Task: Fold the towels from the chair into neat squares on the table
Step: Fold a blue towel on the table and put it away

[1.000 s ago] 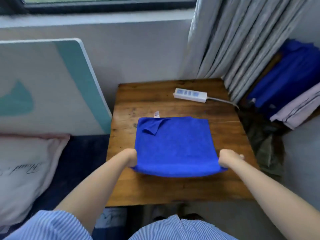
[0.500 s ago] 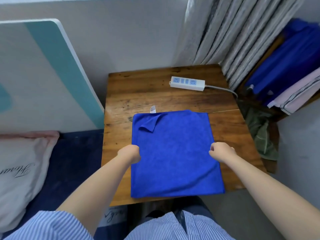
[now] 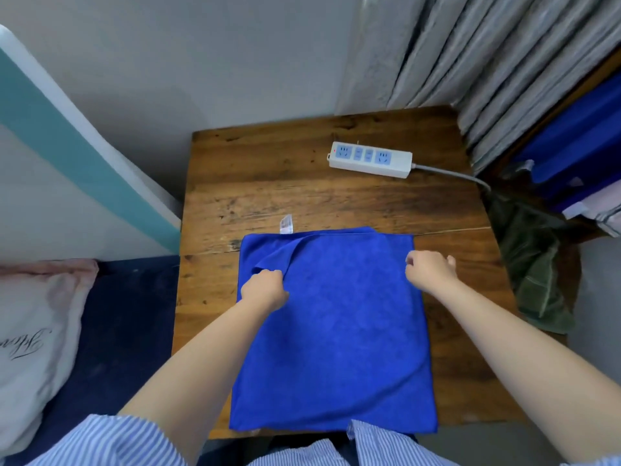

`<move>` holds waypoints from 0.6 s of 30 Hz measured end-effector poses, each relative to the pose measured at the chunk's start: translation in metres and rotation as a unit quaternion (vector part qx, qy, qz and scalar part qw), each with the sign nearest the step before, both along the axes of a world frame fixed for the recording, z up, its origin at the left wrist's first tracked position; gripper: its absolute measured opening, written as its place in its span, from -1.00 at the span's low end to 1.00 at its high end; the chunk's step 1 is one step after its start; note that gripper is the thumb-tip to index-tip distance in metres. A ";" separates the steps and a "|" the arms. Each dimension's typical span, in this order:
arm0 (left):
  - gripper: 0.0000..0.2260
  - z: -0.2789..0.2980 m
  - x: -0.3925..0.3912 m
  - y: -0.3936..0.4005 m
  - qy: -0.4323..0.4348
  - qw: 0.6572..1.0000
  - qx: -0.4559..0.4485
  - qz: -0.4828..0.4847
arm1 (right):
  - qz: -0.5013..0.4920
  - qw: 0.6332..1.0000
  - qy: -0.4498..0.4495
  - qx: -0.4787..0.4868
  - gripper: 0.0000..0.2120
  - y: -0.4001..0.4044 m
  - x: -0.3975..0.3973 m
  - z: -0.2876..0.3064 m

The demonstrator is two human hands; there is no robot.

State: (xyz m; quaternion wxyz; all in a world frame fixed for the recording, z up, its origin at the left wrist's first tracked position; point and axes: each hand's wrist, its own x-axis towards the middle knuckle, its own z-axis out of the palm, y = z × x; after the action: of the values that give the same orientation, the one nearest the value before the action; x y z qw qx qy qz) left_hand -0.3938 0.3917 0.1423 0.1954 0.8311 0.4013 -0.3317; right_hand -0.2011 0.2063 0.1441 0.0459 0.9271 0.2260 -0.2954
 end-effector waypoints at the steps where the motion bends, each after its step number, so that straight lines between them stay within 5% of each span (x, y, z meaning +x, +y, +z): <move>1: -0.92 -0.004 0.006 0.003 0.000 1.000 0.007 0.011 | 0.005 1.000 -0.006 0.000 -0.70 0.003 0.010 -0.004; 6: -0.65 -0.023 0.028 0.010 -0.038 0.996 0.067 0.051 | 0.009 0.998 -0.022 0.053 -0.50 0.014 0.043 -0.035; 11: -0.61 -0.043 0.034 0.008 -0.055 0.991 0.096 0.082 | -0.026 0.991 -0.036 0.122 -0.58 0.010 0.033 -0.064; 18: -0.88 -0.054 0.023 0.015 -0.086 0.986 0.133 0.057 | -0.078 0.962 -0.092 0.246 -0.79 0.005 0.021 -0.079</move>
State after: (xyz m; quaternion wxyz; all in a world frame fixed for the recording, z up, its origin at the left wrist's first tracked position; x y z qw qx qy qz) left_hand -0.3705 0.4069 0.0885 0.1354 0.8511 0.4699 -0.1908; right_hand -0.1805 0.2116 0.0649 -0.1861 0.9478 0.2132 -0.1469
